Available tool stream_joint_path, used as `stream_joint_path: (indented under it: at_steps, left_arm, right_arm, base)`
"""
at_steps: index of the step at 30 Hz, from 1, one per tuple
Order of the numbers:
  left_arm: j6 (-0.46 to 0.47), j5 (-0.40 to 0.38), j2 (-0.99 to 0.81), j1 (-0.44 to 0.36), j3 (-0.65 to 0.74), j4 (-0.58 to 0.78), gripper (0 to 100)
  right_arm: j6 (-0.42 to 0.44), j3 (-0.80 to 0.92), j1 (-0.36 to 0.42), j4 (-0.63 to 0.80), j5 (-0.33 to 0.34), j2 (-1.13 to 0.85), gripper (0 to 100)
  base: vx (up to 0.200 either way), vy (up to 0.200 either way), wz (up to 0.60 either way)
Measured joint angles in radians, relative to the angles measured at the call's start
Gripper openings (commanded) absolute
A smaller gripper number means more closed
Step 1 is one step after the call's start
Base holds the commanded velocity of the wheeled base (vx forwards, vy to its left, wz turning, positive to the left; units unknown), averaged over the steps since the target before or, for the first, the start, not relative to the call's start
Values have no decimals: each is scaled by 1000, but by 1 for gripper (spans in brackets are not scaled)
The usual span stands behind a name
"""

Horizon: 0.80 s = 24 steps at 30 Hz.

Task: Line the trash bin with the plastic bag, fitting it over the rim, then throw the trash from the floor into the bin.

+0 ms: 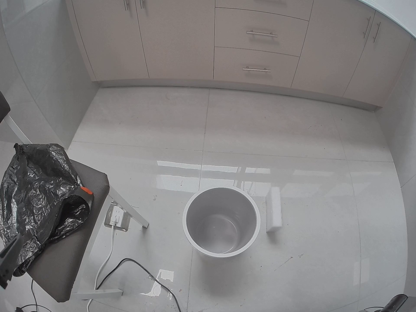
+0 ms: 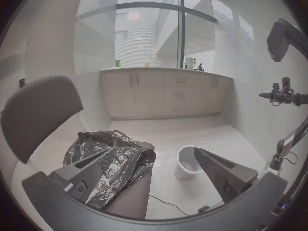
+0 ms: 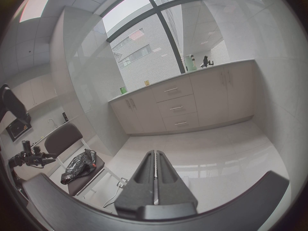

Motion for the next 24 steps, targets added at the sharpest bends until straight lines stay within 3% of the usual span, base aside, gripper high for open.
stream_joint_path:
  at_steps: [5,12,24]
  left_arm:
    - [76,10,225,-46,-61,-33,100]
    - [307,38,554,-12,-135,-70,100]
    - [519,110,784,72,-186,-78,100]
  right_arm:
    - [19,9,26,-54,8,93,0]
    - [35,24,50,-101,16,177,0]
    - [41,33,63,-117,19,226,0]
  base:
    - [0,0,0]
    - [0,0,0]
    - [0,0,0]
